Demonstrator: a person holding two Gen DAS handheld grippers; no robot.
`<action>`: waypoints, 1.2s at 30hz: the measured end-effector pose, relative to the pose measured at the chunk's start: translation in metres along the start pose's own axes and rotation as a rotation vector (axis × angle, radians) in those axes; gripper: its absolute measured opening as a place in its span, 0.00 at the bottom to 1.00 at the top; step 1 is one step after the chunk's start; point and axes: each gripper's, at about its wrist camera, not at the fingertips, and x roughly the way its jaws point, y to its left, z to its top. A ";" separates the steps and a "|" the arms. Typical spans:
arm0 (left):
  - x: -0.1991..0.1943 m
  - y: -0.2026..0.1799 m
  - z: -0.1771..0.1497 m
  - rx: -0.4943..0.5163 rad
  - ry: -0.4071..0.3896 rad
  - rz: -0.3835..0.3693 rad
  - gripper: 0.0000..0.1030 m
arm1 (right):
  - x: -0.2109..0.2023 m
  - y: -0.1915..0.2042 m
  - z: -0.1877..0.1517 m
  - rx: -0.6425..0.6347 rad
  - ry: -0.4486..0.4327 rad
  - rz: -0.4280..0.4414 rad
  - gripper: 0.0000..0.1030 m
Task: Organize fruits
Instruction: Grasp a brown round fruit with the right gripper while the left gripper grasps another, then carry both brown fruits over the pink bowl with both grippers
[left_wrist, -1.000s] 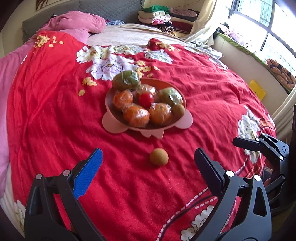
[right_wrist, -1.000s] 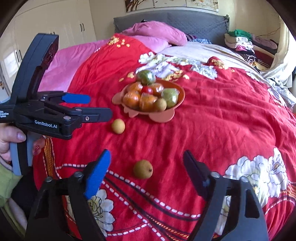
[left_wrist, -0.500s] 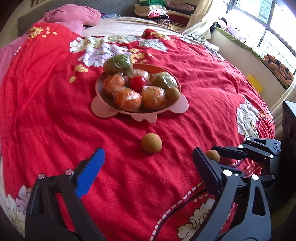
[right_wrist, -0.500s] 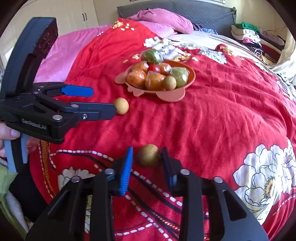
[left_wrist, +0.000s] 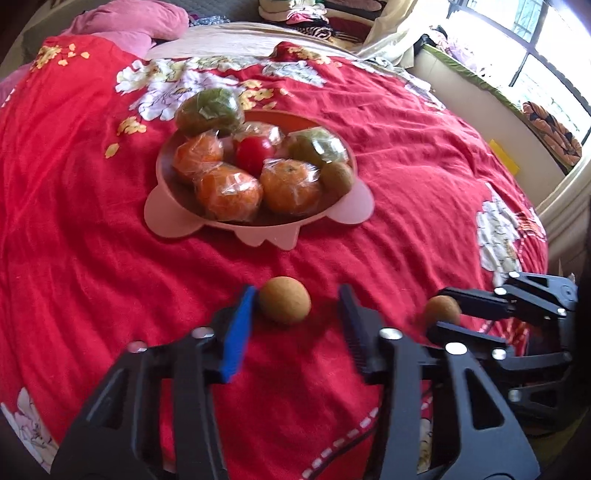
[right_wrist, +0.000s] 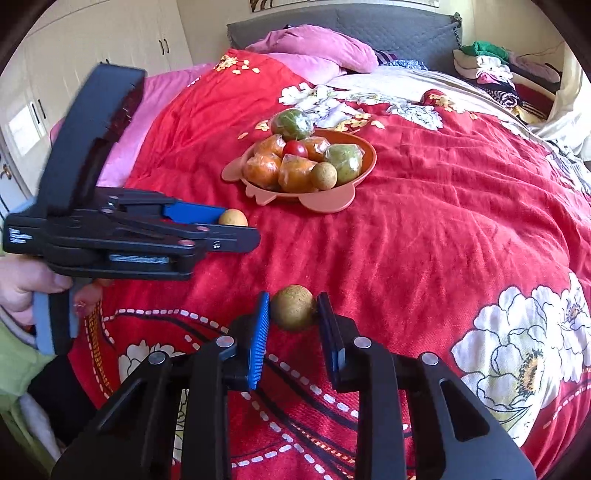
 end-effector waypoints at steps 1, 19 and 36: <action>0.002 0.001 0.000 0.001 0.003 0.007 0.26 | -0.001 -0.001 0.001 0.002 -0.004 -0.002 0.24; -0.028 0.018 0.021 -0.038 -0.072 -0.037 0.19 | -0.012 -0.006 0.019 0.034 -0.067 0.011 0.24; -0.015 0.035 0.076 -0.029 -0.079 0.013 0.19 | -0.002 -0.019 0.065 0.037 -0.120 0.014 0.24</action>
